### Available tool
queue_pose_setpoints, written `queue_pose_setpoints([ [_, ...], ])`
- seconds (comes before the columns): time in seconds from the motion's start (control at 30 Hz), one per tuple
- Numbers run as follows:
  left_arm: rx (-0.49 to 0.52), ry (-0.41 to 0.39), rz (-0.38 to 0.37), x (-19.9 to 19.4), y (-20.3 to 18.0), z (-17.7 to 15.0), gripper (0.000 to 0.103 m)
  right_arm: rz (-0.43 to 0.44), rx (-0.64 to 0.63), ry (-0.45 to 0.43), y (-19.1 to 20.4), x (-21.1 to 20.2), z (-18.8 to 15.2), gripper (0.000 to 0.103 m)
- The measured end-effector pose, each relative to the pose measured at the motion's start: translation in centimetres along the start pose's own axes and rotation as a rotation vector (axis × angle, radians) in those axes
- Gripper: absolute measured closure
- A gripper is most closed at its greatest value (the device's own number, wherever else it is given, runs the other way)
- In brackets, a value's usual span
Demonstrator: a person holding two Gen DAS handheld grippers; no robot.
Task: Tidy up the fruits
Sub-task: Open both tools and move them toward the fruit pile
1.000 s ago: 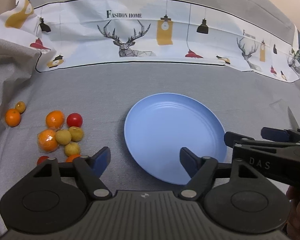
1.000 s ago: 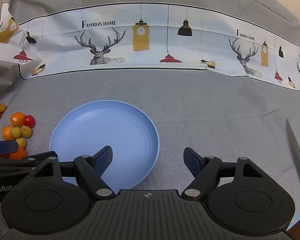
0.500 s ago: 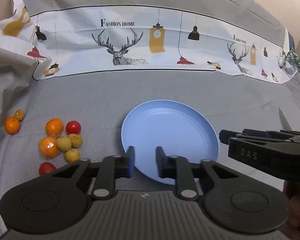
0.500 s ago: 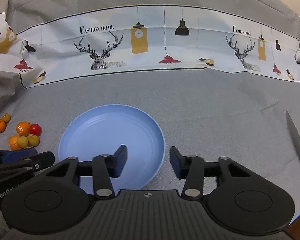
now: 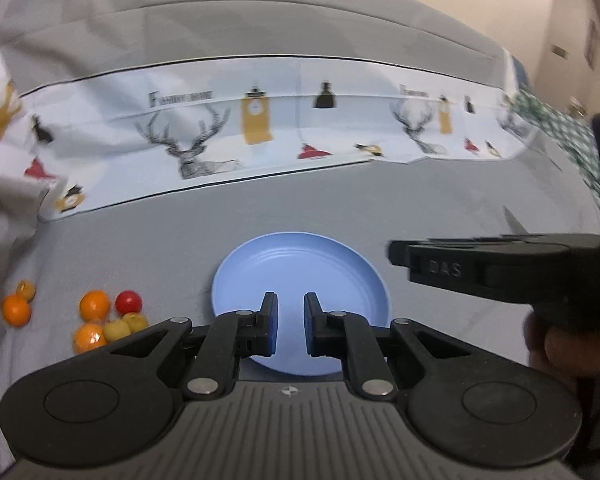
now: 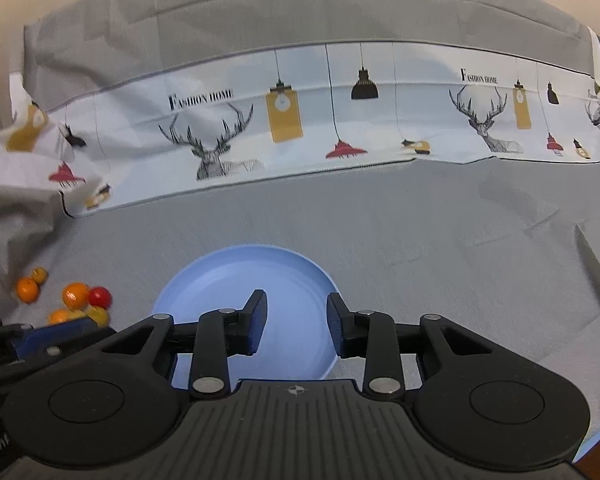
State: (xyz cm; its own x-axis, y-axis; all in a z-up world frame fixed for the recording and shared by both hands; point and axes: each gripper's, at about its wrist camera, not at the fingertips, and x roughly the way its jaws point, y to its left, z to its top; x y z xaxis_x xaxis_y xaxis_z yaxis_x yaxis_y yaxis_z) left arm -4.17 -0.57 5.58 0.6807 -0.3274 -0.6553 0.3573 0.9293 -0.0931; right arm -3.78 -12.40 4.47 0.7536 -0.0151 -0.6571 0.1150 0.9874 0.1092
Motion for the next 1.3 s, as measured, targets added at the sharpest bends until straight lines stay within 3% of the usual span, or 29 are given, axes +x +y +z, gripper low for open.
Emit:
queue_pose_setpoints([
  [0.2,0.170,-0.072,-0.061,-2.2,0.6,0.6,0.088,0.025,-0.012,-0.034,0.2,-0.2,-0.5,0.064],
  [0.33,0.186,-0.120,-0.071,-1.9,2.5,-0.7,0.088,0.053,0.004,-0.026,0.0,0.9,-1.1,0.058],
  [0.4,0.120,-0.063,-0.053,-0.7,3.8,-0.9,0.088,0.050,0.011,-0.037,0.0,1.4,-1.8,0.054],
  [0.6,-0.160,-0.083,-0.051,0.0,9.6,0.5,0.088,0.084,-0.004,-0.078,1.6,2.2,-3.4,0.056],
  [0.8,-0.330,-0.059,-0.009,0.3,14.3,1.0,0.090,0.166,-0.009,-0.133,3.2,2.2,-3.9,0.084],
  [0.83,-0.361,-0.055,0.000,0.4,15.1,0.9,0.090,0.187,-0.016,-0.140,3.6,2.2,-4.0,0.084],
  [0.97,-0.483,-0.008,0.070,0.5,18.3,0.4,0.090,0.262,-0.089,-0.149,5.8,2.4,-4.7,0.085],
  [1.1,-0.586,0.113,0.116,1.7,20.8,-1.0,0.090,0.353,-0.185,-0.117,8.7,3.0,-5.4,0.084],
  [1.2,-0.632,0.205,0.135,3.0,21.9,-1.9,0.089,0.380,-0.270,-0.093,11.1,3.7,-6.2,0.083],
  [1.3,-0.634,0.220,0.148,3.4,22.4,-2.2,0.087,0.411,-0.286,-0.069,12.6,4.4,-6.4,0.075],
])
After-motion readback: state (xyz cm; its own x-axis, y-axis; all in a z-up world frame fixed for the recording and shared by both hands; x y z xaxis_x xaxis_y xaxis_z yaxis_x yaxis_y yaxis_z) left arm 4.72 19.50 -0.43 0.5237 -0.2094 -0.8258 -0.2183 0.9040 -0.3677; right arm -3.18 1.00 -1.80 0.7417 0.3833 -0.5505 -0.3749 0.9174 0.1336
